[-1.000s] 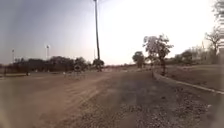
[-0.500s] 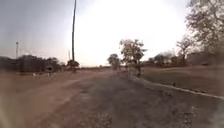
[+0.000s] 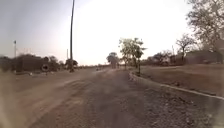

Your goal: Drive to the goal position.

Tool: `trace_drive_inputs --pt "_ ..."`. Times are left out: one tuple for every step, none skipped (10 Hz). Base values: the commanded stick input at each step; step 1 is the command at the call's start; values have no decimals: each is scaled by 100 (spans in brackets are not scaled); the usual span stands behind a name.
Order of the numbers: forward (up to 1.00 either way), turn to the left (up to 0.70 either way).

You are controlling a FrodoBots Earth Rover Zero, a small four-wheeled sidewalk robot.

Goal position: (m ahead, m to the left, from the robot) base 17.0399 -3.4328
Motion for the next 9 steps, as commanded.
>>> trace_drive_inputs --pt "70 0" --pt "70 0" --pt "70 0" --pt "70 0" --pt "70 0" --pt "70 0" --pt "70 0" --pt "70 0" --pt "70 0"
